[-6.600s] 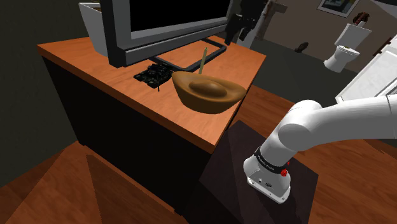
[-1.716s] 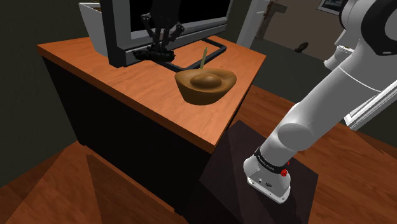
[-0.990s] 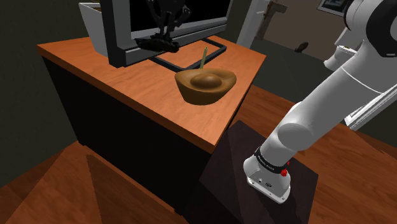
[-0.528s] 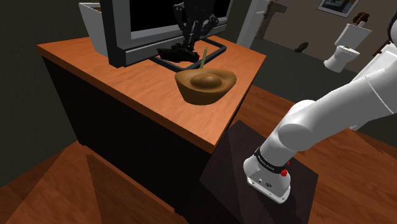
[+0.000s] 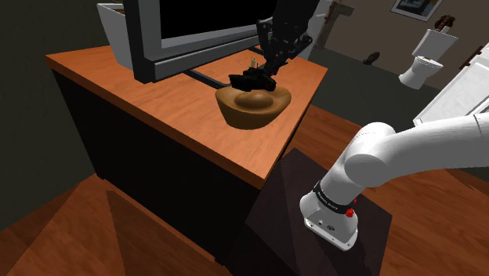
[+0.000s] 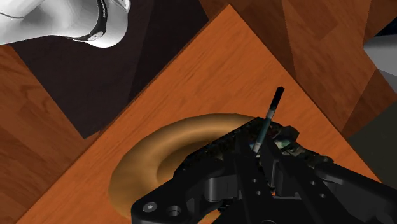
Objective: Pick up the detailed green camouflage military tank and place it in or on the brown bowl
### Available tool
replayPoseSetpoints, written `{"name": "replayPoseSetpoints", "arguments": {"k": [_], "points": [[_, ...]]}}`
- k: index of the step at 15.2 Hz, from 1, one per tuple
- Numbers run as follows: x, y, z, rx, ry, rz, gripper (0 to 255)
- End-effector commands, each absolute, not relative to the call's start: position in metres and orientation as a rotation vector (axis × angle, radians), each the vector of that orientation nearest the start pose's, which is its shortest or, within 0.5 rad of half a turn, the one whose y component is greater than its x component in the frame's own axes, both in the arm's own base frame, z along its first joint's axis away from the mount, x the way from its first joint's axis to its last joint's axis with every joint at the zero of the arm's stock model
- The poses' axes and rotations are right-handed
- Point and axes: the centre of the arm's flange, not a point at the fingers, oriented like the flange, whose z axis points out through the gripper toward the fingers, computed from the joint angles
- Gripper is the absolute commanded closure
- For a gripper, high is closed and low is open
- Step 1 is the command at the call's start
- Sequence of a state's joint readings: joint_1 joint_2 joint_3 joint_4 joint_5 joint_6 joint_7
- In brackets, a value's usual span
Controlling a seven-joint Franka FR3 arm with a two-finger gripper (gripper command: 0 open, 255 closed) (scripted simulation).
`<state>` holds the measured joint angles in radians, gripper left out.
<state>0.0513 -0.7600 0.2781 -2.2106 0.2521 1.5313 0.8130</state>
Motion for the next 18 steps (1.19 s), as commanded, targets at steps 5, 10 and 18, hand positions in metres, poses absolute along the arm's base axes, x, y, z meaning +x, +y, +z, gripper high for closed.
{"name": "replayPoseSetpoints", "arguments": {"k": [5,10,18], "points": [[0.279,0.161,0.603,-2.95,0.808,-0.029,255],[0.279,0.161,0.577,-2.95,0.808,-0.029,255],[0.279,0.161,0.561,-2.95,0.808,-0.029,255]]}}
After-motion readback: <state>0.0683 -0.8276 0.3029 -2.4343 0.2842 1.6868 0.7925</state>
